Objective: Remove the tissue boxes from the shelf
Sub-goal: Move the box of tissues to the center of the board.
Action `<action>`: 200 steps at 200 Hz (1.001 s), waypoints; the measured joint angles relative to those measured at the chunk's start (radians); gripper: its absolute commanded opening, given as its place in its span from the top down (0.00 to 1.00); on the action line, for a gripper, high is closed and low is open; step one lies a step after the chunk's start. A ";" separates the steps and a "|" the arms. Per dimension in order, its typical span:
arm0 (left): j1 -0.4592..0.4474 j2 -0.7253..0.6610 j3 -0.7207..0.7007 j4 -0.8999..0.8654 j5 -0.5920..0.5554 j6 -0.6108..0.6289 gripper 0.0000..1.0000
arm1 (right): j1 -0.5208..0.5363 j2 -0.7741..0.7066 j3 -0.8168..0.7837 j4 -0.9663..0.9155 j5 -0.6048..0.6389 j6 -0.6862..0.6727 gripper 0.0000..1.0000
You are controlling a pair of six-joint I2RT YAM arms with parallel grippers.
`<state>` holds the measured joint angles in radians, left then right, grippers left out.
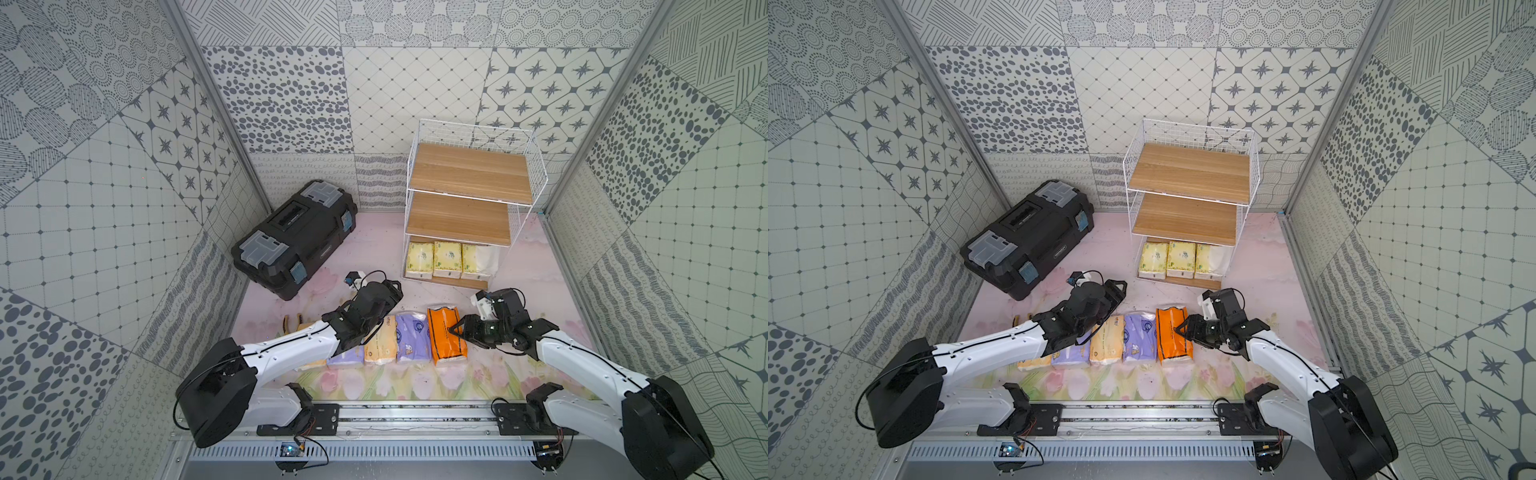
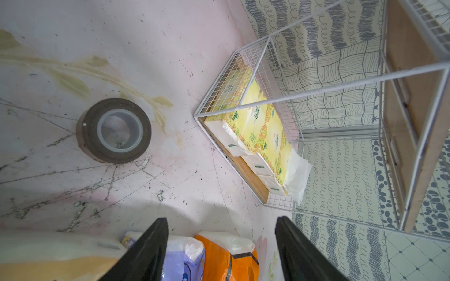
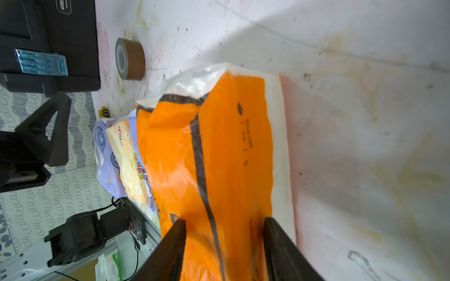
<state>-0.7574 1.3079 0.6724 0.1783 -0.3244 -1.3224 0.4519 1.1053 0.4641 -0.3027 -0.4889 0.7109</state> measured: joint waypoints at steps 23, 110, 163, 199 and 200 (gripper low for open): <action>0.000 0.015 0.005 0.005 0.026 0.010 0.27 | 0.063 0.007 0.000 0.012 0.019 0.016 0.51; 0.000 0.145 0.064 0.068 0.126 0.043 0.27 | 0.138 -0.016 0.007 0.023 0.131 0.078 0.29; -0.028 0.282 0.138 0.137 0.115 0.031 0.41 | 0.141 -0.436 -0.024 -0.006 0.507 0.205 0.30; -0.045 0.395 0.197 0.195 0.043 -0.021 0.46 | 0.141 -0.700 -0.101 -0.011 0.699 0.284 0.31; -0.045 0.399 0.199 0.197 0.040 -0.023 0.47 | 0.141 -0.702 -0.102 -0.012 0.700 0.286 0.30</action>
<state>-0.8024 1.7065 0.8715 0.3756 -0.2844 -1.3449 0.5926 0.4034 0.3618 -0.3145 0.2115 0.9966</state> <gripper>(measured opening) 0.547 0.694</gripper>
